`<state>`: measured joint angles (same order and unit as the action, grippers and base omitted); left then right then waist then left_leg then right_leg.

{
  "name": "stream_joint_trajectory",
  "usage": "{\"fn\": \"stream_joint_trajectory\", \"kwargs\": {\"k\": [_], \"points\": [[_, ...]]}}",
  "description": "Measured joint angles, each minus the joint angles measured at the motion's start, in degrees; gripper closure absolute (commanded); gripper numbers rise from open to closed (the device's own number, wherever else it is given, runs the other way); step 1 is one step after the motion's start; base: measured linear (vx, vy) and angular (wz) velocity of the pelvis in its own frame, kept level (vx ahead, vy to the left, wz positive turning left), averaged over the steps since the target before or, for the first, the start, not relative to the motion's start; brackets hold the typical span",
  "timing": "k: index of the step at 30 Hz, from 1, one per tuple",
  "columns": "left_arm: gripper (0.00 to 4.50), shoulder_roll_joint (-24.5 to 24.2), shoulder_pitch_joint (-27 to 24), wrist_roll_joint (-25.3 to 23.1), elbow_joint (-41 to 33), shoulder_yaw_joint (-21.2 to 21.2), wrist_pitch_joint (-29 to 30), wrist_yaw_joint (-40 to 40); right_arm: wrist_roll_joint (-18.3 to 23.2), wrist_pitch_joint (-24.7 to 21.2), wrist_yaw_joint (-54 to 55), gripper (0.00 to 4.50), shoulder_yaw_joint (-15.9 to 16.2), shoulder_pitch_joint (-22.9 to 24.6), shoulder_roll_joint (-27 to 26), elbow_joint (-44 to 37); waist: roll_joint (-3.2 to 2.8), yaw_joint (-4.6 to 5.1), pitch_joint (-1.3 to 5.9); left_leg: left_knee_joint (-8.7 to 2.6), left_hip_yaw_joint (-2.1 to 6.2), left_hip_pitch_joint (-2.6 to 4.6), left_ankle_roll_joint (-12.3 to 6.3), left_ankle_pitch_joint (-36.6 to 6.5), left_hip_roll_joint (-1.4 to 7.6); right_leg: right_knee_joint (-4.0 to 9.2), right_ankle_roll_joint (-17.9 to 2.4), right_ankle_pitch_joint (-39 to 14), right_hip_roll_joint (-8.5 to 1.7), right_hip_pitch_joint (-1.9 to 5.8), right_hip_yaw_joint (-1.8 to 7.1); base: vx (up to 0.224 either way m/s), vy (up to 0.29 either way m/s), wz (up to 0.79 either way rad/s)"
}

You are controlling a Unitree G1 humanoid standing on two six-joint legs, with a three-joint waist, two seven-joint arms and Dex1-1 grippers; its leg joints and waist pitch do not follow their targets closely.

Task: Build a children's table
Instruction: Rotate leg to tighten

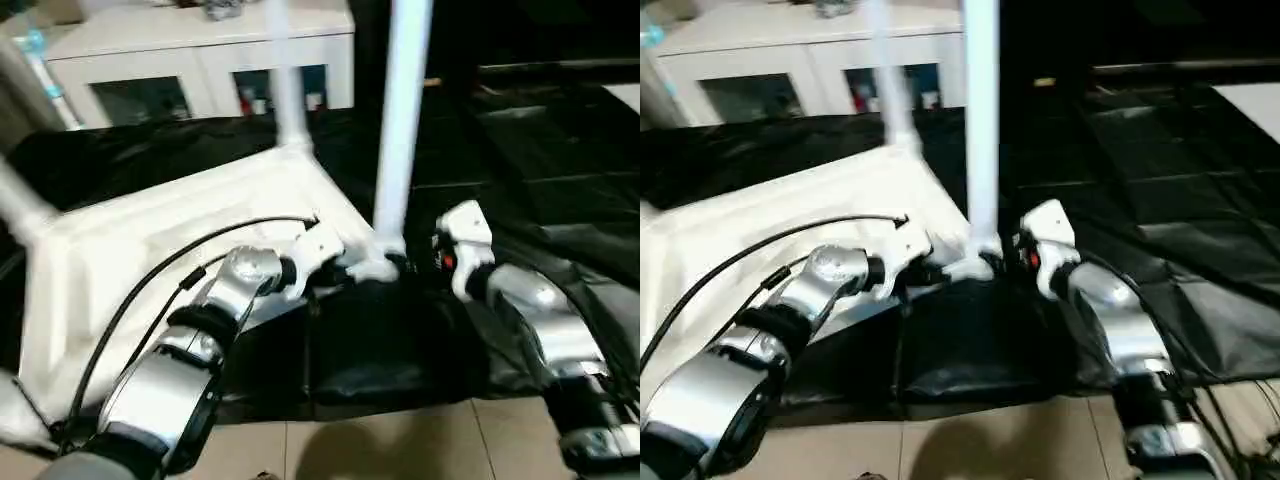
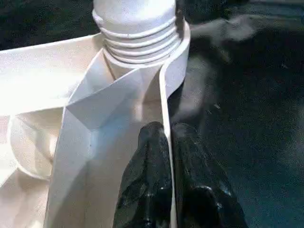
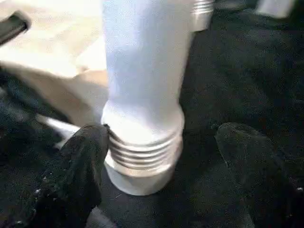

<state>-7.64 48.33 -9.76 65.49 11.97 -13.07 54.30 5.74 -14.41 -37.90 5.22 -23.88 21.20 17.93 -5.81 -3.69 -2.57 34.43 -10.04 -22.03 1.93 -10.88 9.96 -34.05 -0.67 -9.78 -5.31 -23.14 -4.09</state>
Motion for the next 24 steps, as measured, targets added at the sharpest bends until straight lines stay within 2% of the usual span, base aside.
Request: {"fn": "stream_joint_trajectory", "kwargs": {"k": [10, 16, 18, 21, 22, 24], "points": [[4.44, -1.61, -1.67, 1.04, -1.90, 0.25, -1.66, 5.95, -1.83, 2.69, -3.23, 0.56, 3.13, 0.24, 1.22, -0.54, -0.07, -0.04, 0.05, -0.05, -0.02, -0.01, 0.09, -0.06, -0.02, 0.00, 0.10, -0.06, -0.02, 0.01, 0.01, 0.000, 0.000, 0.00], [4.44, -1.82, -1.85, 1.15, -2.22, 0.29, -1.87, 7.03, -1.89, 3.97, -3.54, 0.56, 3.35, 0.23, 0.79, 0.41, -0.05, -0.06, 0.04, 0.02, -0.04, -0.04, 0.11, -0.06, -0.03, 0.05, 0.10, -0.06, -0.03, 0.02, 0.06, 0.000, 0.000, 0.00], [4.50, -1.85, -1.90, 1.15, -2.24, 0.30, -1.87, 7.23, -1.90, 4.12, -3.54, 0.83, 3.34, 0.20, 0.56, 0.66, -0.05, -0.07, 0.04, 0.02, -0.04, -0.04, 0.10, -0.06, -0.03, 0.04, 0.10, -0.07, -0.03, 0.02, 0.05, 0.000, 0.000, 0.00], [4.50, -1.87, -2.00, 1.12, -2.40, 0.34, -1.87, 7.27, -1.96, 5.19, -3.66, 0.95, 3.68, 0.17, 0.22, 1.43, -0.05, -0.08, 0.03, 0.01, -0.04, -0.03, 0.10, -0.06, -0.03, 0.03, 0.12, -0.08, -0.03, 0.02, 0.05, 0.000, 0.000, 0.00], [4.50, -1.90, -2.08, 1.12, -2.55, 0.34, -1.87, 7.27, -2.05, 5.52, -3.66, 1.21, 3.85, 0.17, 0.23, 1.50, -0.04, -0.07, 0.03, 0.01, -0.04, -0.03, 0.10, -0.06, -0.03, 0.02, 0.12, -0.08, -0.03, 0.02, 0.05, 0.000, 0.000, 0.00], [4.50, -1.90, -2.18, 1.12, -2.72, 0.34, -1.87, 7.27, -2.15, 6.01, -3.71, 1.34, 4.03, 0.17, 0.23, 1.67, -0.04, -0.07, 0.03, 0.01, -0.04, -0.03, 0.10, -0.06, -0.03, 0.02, 0.12, -0.08, -0.03, 0.02, 0.05, 0.000, 0.000, 0.00]]}}
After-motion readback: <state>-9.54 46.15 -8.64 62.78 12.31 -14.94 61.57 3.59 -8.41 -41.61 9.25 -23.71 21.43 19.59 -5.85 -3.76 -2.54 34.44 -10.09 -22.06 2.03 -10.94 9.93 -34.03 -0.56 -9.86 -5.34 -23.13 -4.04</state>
